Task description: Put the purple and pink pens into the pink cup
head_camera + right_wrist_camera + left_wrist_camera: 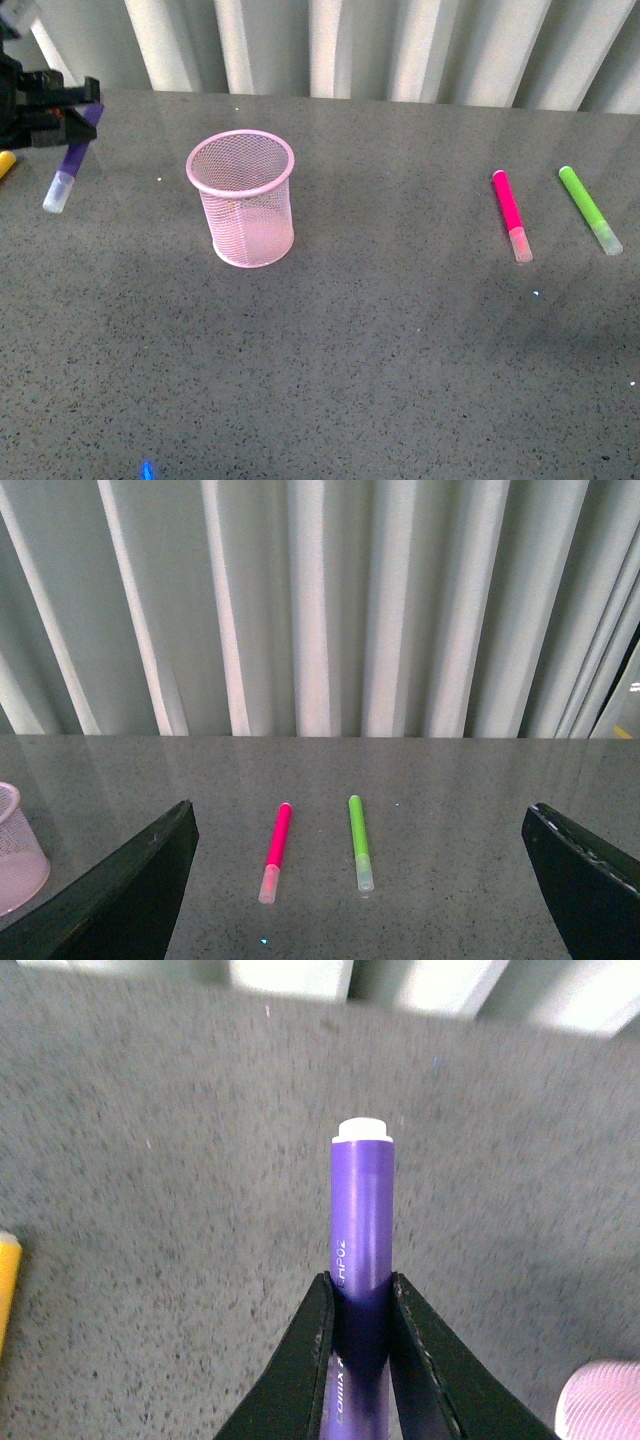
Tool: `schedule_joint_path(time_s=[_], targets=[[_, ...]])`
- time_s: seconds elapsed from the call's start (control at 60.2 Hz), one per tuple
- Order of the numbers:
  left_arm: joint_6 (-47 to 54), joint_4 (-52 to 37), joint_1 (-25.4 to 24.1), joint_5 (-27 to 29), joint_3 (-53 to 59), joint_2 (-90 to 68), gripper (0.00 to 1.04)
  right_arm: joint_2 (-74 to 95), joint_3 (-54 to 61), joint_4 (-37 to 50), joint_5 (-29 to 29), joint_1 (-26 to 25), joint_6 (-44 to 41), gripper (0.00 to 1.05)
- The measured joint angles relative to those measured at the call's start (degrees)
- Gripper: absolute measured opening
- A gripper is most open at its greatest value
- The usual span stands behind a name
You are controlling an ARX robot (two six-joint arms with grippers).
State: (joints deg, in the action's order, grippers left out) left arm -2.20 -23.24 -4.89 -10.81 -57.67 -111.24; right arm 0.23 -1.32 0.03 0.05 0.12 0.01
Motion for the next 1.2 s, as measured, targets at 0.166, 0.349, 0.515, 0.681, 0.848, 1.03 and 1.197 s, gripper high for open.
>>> schedule_joint_path(time_s=[0.166,0.349,0.515,0.681,0.848,1.03,1.197], targets=[[-8.90,-16.41,3.37,5.27,6.88,4.00,0.12,0.00,0.00,0.00,0.00,0.00,0.00,0.98],[-15.54,-37.27,13.31,14.34,15.61,5.16,0.12,0.00,0.00,0.00,0.02,0.00,0.00,0.98],[-17.84,-44.70,20.44,20.65,17.81,5.20,0.12,0.00,0.00,0.00,0.00,0.00,0.00,0.98],[-16.09,-49.40,24.68,24.94,18.12,2.05,0.12,0.00,0.00,0.00,0.00,0.00,0.00,0.98],[-15.85,-49.46,25.59,26.10,18.01,-1.84,0.12,0.00,0.00,0.00,0.00,0.00,0.00,0.98],[-15.89,-49.35,25.70,26.91,16.81,-4.17,0.12,0.00,0.00,0.00,0.02,0.00,0.00,0.98],[-16.48,-48.44,25.97,27.12,16.22,-4.79,0.12,0.00,0.00,0.00,0.00,0.00,0.00,0.98]])
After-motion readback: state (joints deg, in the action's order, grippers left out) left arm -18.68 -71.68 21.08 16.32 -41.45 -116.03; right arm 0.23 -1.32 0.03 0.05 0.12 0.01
